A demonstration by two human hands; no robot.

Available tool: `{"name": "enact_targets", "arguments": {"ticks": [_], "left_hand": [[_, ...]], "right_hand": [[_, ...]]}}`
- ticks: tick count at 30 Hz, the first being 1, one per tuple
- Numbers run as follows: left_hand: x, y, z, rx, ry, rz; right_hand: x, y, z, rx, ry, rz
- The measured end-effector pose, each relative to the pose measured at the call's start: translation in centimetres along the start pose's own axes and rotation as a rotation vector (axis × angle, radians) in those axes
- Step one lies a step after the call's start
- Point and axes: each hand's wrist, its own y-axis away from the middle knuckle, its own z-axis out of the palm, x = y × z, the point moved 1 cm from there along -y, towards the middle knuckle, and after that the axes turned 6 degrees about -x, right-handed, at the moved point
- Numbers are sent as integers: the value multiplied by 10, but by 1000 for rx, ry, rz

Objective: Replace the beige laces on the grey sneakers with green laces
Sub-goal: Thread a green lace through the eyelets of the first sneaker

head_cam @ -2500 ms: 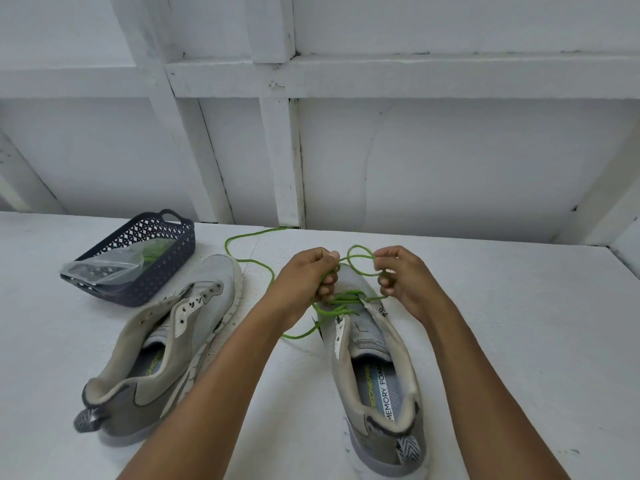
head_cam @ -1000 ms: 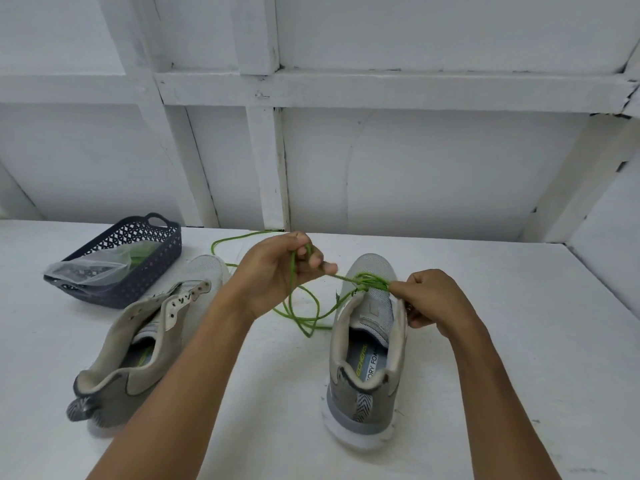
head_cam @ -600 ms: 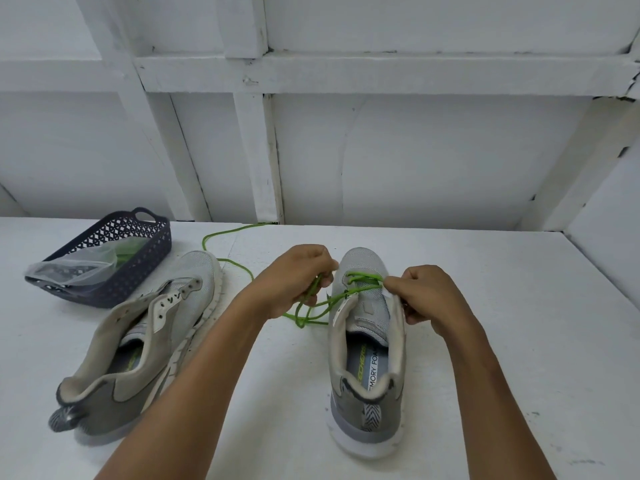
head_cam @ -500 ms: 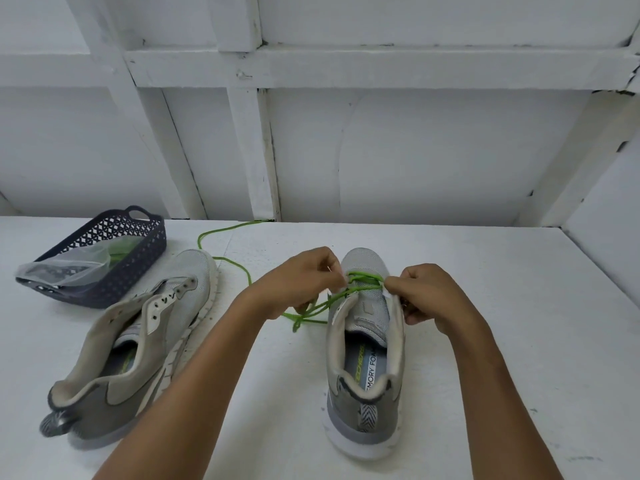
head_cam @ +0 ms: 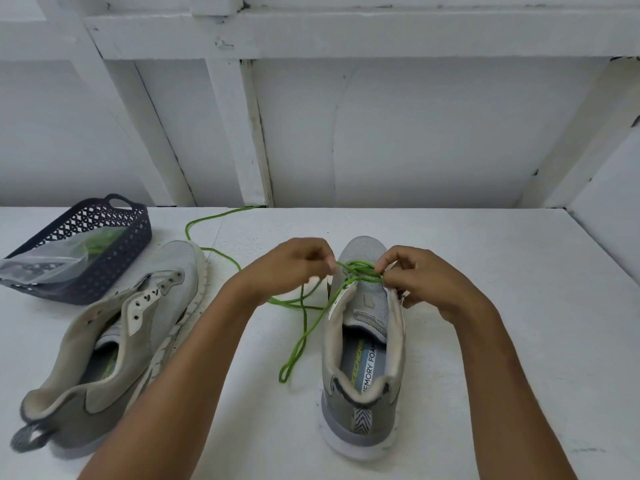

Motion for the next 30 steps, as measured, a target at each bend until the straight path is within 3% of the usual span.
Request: {"name": "enact_targets", "arguments": {"ticks": [3, 9, 15, 22, 26, 30], "left_hand": [[-3, -4, -5, 109, 47, -25], [-3, -7, -10, 148, 21, -75], [-6, -5, -16, 90, -332, -117], [6, 1, -19, 61, 82, -84], [11, 3, -14, 52, 159, -40], [7, 4, -12, 56, 193, -56]], "right_hand": [[2, -1, 0, -11, 11, -17], [3, -3, -2, -47, 68, -32], [5, -3, -1, -25, 46, -42], [-3, -6, 1, -89, 213, -111], [-9, -3, 4, -164, 157, -157], [-9, -4, 2, 7, 13, -242]]}}
